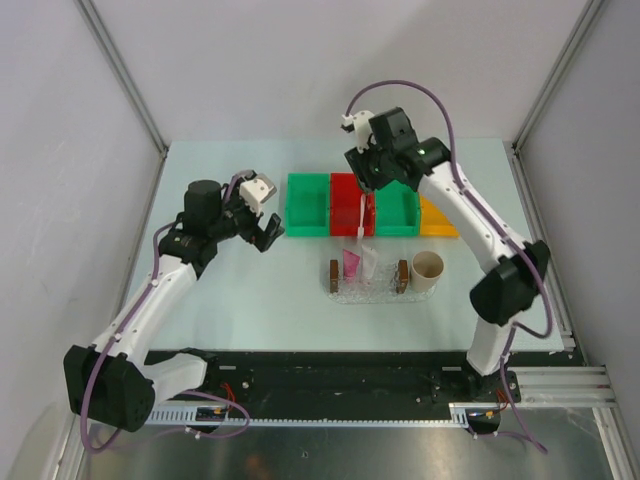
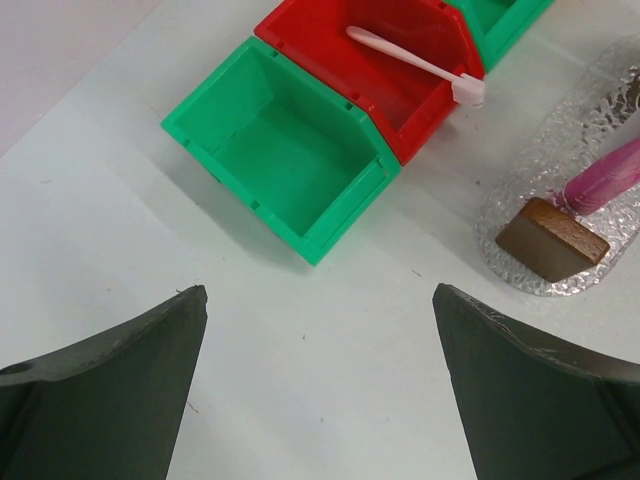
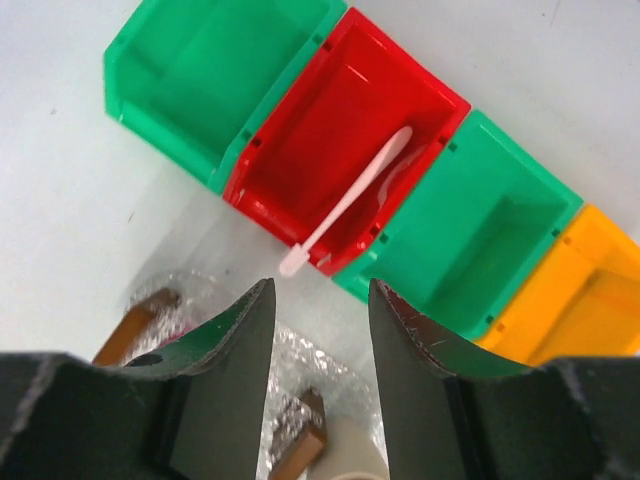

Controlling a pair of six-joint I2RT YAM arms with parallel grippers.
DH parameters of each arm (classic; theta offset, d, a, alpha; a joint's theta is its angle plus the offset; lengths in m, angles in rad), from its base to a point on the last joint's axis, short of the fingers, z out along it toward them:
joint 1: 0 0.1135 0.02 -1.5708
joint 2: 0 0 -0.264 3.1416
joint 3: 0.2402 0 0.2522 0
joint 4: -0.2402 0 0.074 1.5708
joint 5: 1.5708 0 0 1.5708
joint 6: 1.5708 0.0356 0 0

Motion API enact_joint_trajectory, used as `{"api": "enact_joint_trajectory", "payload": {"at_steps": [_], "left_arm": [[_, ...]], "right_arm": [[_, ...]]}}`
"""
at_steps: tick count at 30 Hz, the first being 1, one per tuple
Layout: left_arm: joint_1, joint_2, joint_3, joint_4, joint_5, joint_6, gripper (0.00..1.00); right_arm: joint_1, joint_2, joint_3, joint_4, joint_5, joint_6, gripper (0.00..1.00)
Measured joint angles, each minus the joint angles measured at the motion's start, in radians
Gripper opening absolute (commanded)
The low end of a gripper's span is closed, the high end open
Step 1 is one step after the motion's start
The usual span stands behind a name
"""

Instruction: Prepare toiletry sets of a toothbrush and toothpaste on the tray

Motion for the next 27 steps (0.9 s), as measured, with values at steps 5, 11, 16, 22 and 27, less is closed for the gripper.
{"api": "enact_joint_trajectory", "payload": {"at_steps": [5, 11, 16, 22, 27], "left_arm": [[0.000, -0.003, -0.008, 0.028, -0.015, -0.004, 0.99], [0.000, -0.030, -0.050, 0.037, -0.026, -0.005, 0.99], [0.000, -0.054, -0.069, 0.043, -0.026, -0.004, 0.99], [0.000, -0.058, -0.073, 0.045, -0.026, -0.005, 0.99], [0.000, -0.058, -0.075, 0.046, -0.026, -0.005, 0.99]], "right_arm": [[-0.001, 0.183, 0.120, 0.020, 0.021, 0.070, 0.45], [-0.001, 0.350, 0.198, 0.019, 0.063, 0.116, 0.44], [-0.001, 0.423, 0.211, 0.014, 0.086, 0.123, 0.44], [-0.001, 0.465, 0.211, 0.006, 0.116, 0.133, 0.43], [-0.001, 0.504, 0.209, 0.005, 0.133, 0.138, 0.42]]}}
